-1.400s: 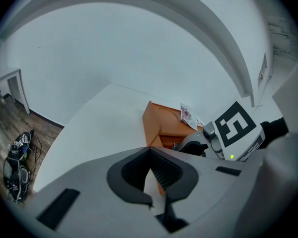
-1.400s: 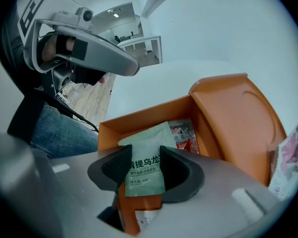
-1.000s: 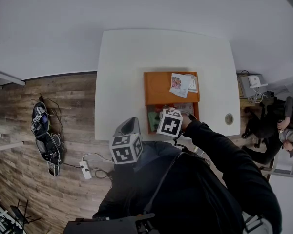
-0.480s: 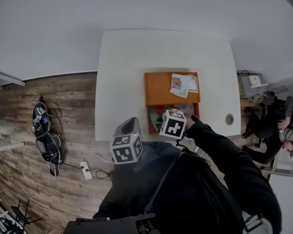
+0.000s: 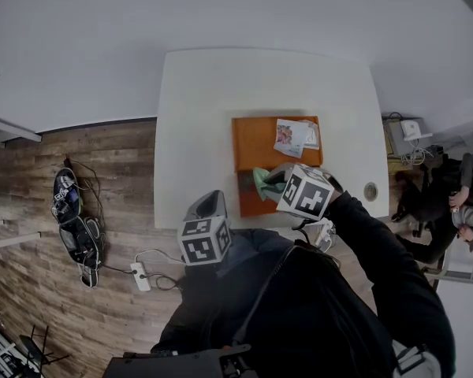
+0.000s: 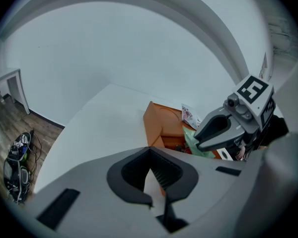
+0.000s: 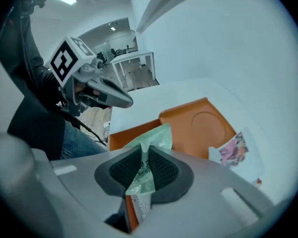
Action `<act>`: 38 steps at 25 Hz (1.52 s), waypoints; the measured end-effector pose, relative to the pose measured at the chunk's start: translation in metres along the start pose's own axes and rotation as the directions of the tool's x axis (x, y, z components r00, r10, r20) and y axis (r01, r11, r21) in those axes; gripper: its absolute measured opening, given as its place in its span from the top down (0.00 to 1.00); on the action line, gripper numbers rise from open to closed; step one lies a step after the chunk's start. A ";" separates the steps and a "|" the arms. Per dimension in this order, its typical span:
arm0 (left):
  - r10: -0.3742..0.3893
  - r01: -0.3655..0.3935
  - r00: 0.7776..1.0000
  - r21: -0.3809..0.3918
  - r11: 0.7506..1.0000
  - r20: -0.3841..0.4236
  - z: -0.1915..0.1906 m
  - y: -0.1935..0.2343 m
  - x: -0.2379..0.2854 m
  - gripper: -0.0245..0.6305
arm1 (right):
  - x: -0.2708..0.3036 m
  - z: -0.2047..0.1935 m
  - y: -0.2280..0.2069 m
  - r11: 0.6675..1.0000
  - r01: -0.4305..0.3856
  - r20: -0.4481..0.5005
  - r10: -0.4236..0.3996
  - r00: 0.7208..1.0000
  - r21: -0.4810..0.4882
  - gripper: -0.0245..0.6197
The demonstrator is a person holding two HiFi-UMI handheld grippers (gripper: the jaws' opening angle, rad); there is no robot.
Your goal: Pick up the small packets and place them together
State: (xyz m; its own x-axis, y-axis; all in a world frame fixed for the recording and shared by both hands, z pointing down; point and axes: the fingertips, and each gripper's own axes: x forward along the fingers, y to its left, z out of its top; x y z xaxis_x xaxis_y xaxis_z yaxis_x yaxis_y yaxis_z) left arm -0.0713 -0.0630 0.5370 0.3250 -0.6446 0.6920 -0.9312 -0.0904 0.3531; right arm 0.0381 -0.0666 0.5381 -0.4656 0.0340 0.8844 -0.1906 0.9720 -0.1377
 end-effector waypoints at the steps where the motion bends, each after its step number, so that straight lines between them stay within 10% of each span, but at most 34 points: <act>1: 0.000 0.000 1.000 0.002 1.000 0.001 0.000 0.000 0.000 0.96 | -0.007 0.004 -0.006 1.000 0.018 0.015 -0.018 1.000 0.000 0.88; 12: -0.021 0.021 1.000 0.014 1.000 -0.011 0.000 -0.010 0.003 0.96 | -0.043 0.047 -0.072 0.986 0.159 0.121 -0.163 0.979 0.042 0.88; 38: -0.015 0.015 1.000 0.008 1.000 -0.014 -0.003 -0.008 0.003 0.96 | -0.011 0.057 -0.117 0.983 0.156 0.082 -0.165 0.983 0.101 0.85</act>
State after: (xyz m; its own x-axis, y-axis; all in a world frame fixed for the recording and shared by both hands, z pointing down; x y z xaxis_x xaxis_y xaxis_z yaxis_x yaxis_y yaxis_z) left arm -0.0625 -0.0619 0.5388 0.3409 -0.6328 0.6952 -0.9276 -0.1062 0.3582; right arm 0.0160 -0.1943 0.5194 -0.4969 -0.1459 0.8555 -0.3475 0.9367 -0.0421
